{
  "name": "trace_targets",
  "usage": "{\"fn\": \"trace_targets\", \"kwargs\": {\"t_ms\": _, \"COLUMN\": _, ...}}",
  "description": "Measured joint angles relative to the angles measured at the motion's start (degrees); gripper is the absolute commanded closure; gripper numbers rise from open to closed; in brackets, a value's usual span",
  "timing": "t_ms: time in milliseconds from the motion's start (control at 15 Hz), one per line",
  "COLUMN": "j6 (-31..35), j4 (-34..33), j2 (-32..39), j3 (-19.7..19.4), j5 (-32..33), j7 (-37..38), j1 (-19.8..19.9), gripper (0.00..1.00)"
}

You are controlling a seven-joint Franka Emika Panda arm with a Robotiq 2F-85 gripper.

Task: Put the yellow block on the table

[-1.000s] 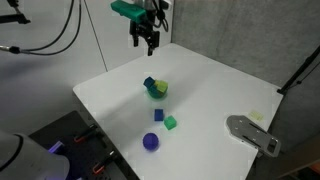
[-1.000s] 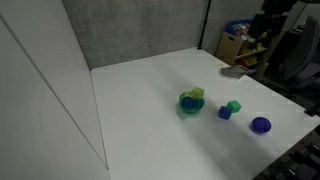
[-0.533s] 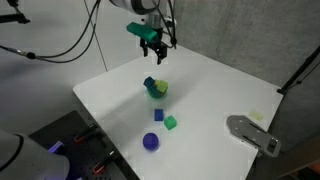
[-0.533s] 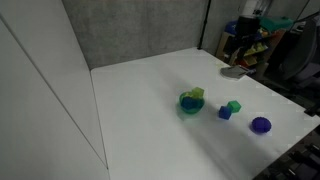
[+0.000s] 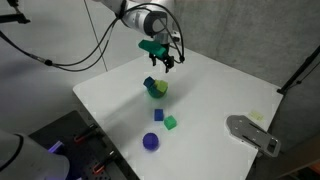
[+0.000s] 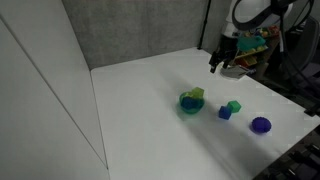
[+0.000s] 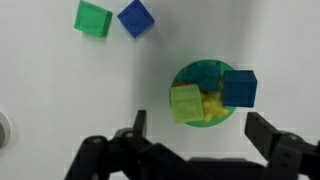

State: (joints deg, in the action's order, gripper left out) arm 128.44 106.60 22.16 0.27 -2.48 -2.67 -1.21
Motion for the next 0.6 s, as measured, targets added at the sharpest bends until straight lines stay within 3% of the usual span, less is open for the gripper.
{"fn": "trace_targets", "kwargs": {"t_ms": 600, "j6": 4.3, "j4": -9.6, "j2": 15.6, "j3": 1.2, "j5": -0.1, "j7": -0.3, "j1": 0.0, "gripper": 0.00}}
